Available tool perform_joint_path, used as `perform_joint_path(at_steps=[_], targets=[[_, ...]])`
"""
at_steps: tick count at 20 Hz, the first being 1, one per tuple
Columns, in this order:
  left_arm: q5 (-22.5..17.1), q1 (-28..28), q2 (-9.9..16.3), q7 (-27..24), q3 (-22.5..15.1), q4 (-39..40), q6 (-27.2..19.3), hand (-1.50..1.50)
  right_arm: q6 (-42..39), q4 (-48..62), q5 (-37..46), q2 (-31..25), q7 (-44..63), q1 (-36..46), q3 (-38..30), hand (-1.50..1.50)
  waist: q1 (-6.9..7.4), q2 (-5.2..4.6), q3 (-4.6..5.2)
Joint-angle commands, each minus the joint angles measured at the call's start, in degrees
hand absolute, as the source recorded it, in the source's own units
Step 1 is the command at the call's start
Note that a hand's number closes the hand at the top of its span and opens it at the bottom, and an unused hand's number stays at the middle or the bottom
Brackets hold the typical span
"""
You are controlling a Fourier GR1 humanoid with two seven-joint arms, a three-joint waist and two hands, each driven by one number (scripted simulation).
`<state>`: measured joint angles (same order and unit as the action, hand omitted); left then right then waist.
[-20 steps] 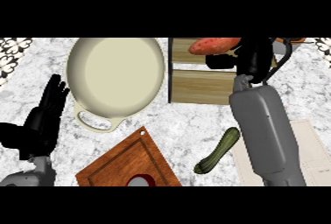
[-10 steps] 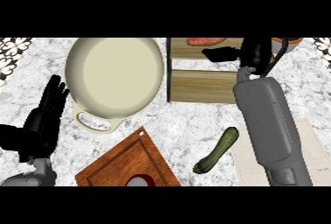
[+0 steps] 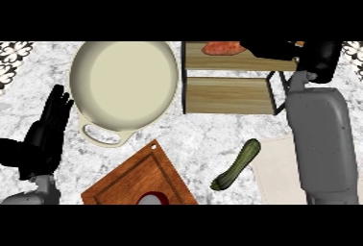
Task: Pick the sweet potato from the placemat and place it in the tiered shelf
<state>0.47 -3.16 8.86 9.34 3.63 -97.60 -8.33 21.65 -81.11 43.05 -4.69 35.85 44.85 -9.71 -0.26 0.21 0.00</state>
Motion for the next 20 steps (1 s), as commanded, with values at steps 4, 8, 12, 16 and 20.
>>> perform_joint_path(at_steps=[4,8,12,16,20], targets=[[1.7,-0.1,-0.7,3.3,-1.4,-3.5,-1.2,0.00,-4.1,-16.7,-0.9,-4.1,10.8,-8.0,-4.1,-1.50,-0.55,0.20,0.00],[-0.5,-1.1,0.2,0.5,1.6,1.2,0.4,0.00,-10.8,-27.7,-7.3,-8.8,13.5,-15.1,-8.8,-1.50,-0.75,0.05,0.01],[1.6,-0.7,-0.5,4.2,-0.3,-2.3,-1.3,0.00,-16.6,-32.8,-19.8,-13.1,9.2,-23.6,-17.3,-1.50,-0.90,0.03,-0.07],[1.8,-4.4,-0.3,0.2,1.3,4.0,-0.9,0.00,-20.8,-40.7,-27.4,-14.2,10.4,-28.9,-21.7,-1.50,-0.77,-0.08,-0.02],[-0.8,-0.2,1.0,2.9,1.9,-3.2,2.3,0.00,-22.6,-38.1,-33.4,-17.0,7.1,-30.8,-26.6,-1.50,0.11,-0.13,-0.01]])
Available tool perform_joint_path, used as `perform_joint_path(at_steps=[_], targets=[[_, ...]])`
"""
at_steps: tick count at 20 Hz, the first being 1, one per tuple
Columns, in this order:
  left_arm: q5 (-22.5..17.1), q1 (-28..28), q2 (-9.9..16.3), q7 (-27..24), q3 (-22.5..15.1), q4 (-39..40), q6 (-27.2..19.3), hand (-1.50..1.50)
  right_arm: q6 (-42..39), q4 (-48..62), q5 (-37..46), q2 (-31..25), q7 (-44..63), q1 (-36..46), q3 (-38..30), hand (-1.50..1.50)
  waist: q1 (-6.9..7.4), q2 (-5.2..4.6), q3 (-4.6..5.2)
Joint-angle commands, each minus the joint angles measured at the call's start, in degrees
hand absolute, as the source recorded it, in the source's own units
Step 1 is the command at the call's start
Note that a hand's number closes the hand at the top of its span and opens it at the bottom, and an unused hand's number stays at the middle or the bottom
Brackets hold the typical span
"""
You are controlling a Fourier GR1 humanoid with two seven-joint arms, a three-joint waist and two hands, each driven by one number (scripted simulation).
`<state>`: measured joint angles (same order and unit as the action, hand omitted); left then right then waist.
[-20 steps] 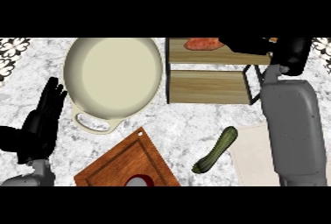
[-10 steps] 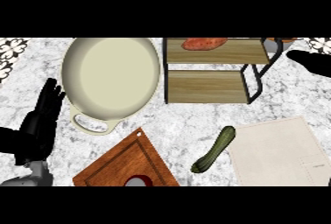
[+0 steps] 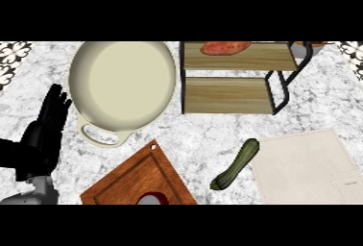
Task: Pick the sweet potato from the placemat and place it in the tiered shelf
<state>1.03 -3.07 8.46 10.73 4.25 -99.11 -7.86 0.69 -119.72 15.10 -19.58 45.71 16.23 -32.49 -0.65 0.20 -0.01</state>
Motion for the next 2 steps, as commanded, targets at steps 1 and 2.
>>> perform_joint_path(at_steps=[1,2], targets=[[0.0,-2.4,0.2,0.4,1.0,1.9,0.0,0.00,-2.8,-3.1,-7.8,0.2,-4.0,-6.8,-5.2,-1.50,0.16,-0.11,0.00],[0.4,-1.0,-1.1,-1.8,0.0,2.7,0.3,0.00,-2.7,-3.0,-8.0,-0.5,-3.3,-6.5,-5.5,-1.50,0.33,-0.13,0.01]])
